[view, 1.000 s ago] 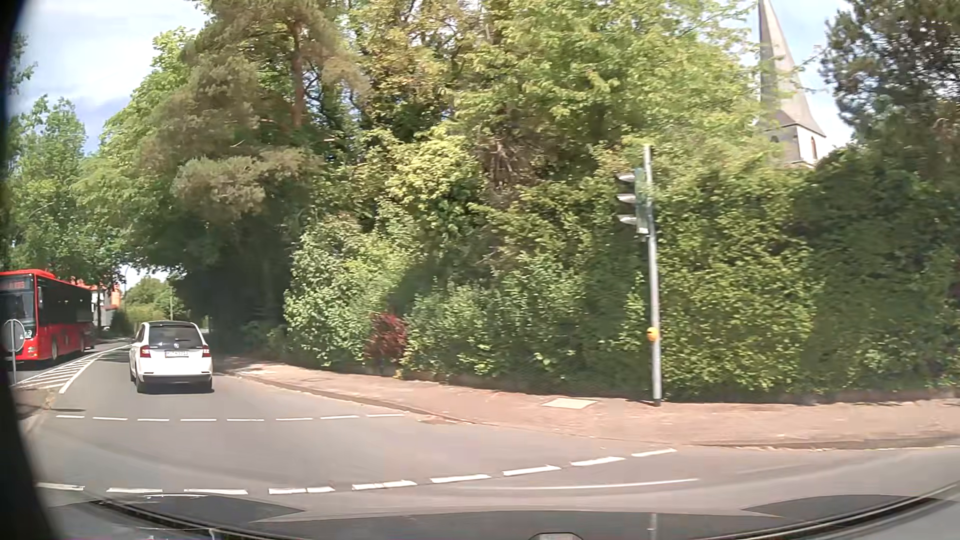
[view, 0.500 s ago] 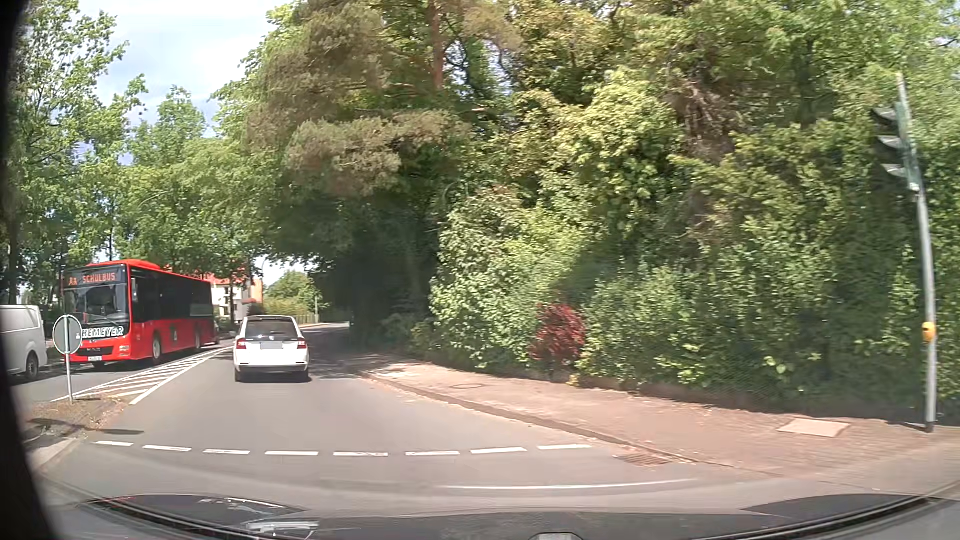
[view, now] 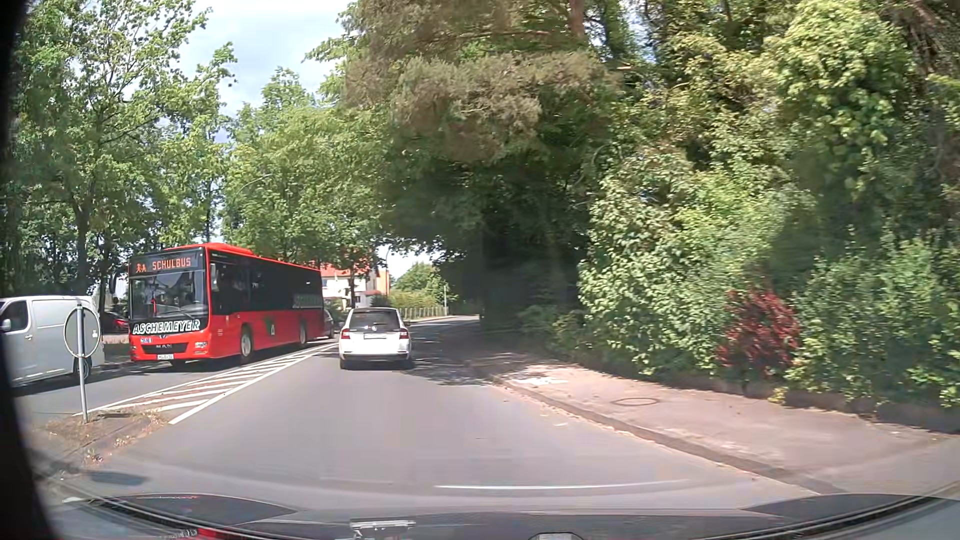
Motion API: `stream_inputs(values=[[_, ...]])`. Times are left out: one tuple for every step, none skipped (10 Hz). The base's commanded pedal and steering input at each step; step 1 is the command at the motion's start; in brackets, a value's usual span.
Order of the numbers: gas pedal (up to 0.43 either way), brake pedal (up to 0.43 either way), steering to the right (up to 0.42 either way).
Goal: Follow the waypoints while adhering to traffic rules and regulations
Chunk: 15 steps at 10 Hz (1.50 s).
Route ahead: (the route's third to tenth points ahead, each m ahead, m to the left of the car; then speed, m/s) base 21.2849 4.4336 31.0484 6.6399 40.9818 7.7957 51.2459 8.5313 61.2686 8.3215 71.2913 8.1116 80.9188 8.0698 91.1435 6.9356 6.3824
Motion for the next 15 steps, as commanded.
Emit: stream_inputs(values=[[0.280, 0.000, -0.217], [0.280, 0.000, -0.199], [0.287, 0.000, -0.180], [0.287, 0.000, -0.162], [0.299, 0.000, -0.148], [0.311, 0.000, -0.124], [0.311, 0.000, -0.098], [0.311, 0.000, -0.081], [0.311, 0.000, -0.063], [0.331, 0.000, -0.049], [0.331, 0.000, -0.039], [0.331, 0.000, -0.024], [0.331, 0.000, -0.010], [0.319, 0.000, -0.002], [0.311, 0.000, 0.004]])
